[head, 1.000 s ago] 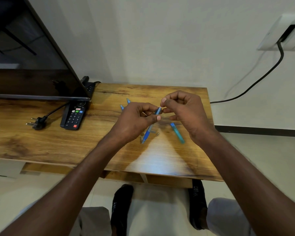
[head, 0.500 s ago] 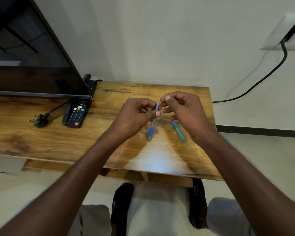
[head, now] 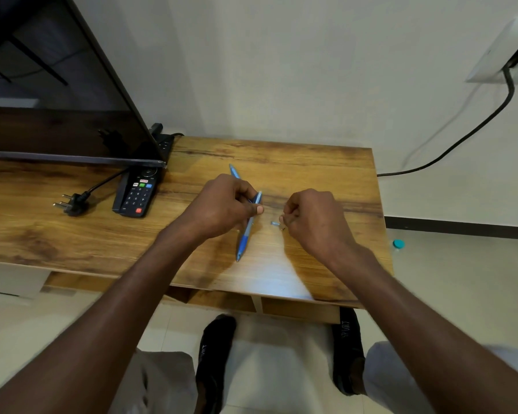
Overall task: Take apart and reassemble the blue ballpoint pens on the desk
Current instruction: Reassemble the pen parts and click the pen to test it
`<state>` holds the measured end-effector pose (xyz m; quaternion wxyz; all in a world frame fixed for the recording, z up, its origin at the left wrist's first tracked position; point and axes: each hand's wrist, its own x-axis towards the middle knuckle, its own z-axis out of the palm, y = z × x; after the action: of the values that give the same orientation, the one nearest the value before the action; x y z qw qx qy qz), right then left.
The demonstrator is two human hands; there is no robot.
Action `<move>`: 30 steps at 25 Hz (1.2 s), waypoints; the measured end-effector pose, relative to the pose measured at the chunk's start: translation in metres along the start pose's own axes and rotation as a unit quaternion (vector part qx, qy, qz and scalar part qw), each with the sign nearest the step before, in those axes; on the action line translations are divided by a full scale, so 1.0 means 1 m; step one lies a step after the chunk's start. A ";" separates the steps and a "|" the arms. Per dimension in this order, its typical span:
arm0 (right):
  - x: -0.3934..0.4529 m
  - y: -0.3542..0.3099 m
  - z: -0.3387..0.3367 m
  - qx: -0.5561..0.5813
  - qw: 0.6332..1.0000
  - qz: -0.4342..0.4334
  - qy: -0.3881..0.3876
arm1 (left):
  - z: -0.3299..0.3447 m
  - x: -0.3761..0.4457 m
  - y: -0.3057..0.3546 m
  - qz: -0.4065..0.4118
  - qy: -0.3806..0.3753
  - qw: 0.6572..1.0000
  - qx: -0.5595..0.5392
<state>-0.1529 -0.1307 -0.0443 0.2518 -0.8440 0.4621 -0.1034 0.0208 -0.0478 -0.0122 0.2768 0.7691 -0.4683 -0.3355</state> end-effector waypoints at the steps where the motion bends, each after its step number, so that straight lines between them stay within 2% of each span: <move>1: -0.003 -0.001 0.005 -0.018 1.000 -0.001 0.000 | 0.000 -0.001 0.001 0.000 -0.006 1.000 -0.003; 6: -0.007 -0.001 0.015 -0.060 0.998 -0.015 0.014 | 0.002 -0.002 0.003 0.019 -0.034 0.999 0.018; 15: -0.007 0.003 0.020 -0.058 0.998 -0.017 -0.006 | 0.004 0.000 0.006 0.034 -0.051 0.998 0.002; 17: -0.003 0.002 0.009 0.000 1.000 0.005 0.015 | 0.004 0.000 0.007 0.036 -0.050 0.998 -0.011; 19: 0.003 0.001 -0.006 0.134 0.988 0.044 0.057 | 0.005 0.000 0.008 0.038 -0.043 0.998 -0.026; 21: 0.005 -0.002 -0.023 0.319 0.940 0.098 0.066 | 0.006 0.001 0.007 0.043 -0.032 0.998 -0.035; 23: 0.005 -0.004 -0.034 0.451 0.882 0.128 0.044 | 0.008 0.002 0.007 0.052 -0.031 0.998 -0.036; 24: 0.004 -0.004 -0.037 0.482 0.865 0.131 0.034 | 0.010 0.003 0.007 0.058 -0.031 0.997 -0.034; 26: 0.003 -0.005 -0.038 0.503 0.855 0.127 0.018 | 0.011 0.003 0.008 0.072 -0.033 0.996 -0.035; 30: 0.005 -0.005 -0.035 0.494 0.862 0.115 0.004 | 0.013 0.003 0.010 0.085 -0.031 0.995 -0.039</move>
<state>-0.1608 -0.1438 -0.0125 0.6440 -0.5494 0.4454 -0.2915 0.0064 -0.0561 -0.0134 0.3198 0.7045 -0.5266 -0.3523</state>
